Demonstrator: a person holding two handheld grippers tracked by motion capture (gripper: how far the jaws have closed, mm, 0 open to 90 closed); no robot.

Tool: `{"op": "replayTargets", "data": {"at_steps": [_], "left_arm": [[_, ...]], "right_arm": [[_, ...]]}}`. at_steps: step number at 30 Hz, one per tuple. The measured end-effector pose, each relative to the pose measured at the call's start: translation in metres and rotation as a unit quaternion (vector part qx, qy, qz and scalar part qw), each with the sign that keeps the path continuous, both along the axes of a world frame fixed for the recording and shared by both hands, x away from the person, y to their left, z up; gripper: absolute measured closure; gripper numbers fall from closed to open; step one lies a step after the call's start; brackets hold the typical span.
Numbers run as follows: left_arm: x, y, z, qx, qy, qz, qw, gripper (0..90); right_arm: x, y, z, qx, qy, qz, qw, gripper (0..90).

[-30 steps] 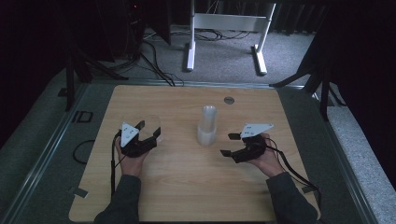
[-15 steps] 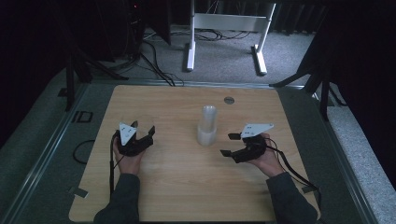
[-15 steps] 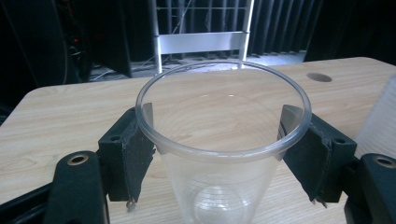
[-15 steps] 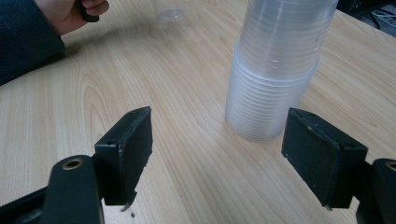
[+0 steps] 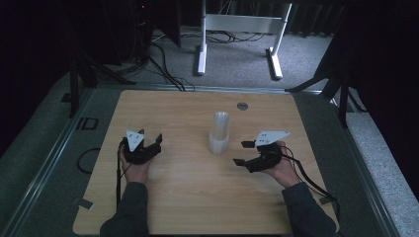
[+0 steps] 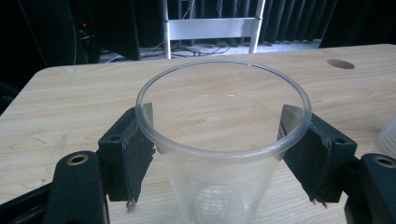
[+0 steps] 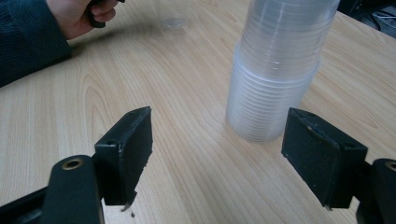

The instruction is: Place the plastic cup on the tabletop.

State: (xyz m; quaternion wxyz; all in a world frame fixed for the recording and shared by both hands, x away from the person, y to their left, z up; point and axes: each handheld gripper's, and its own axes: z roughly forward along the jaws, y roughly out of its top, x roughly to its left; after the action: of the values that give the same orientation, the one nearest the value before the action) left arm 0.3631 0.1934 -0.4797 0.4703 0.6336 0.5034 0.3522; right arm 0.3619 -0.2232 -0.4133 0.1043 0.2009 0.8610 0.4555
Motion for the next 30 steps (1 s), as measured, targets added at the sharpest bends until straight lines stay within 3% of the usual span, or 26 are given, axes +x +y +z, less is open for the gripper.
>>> {"op": "replayTargets", "data": {"at_steps": [16, 30], "left_arm": [[0.0056, -0.0011, -0.0086, 0.008, 0.017, 0.001, 0.9998, 27.1], [0.0057, -0.002, -0.0093, 0.003, 0.029, -0.005, 0.9996, 12.7]], "right_arm": [[0.0001, -0.0011, 0.0005, 0.004, -0.001, 0.0, 1.0, 24.2], [0.0005, -0.0021, 0.0016, 0.006, 0.001, 0.0, 1.0, 24.2]]}}
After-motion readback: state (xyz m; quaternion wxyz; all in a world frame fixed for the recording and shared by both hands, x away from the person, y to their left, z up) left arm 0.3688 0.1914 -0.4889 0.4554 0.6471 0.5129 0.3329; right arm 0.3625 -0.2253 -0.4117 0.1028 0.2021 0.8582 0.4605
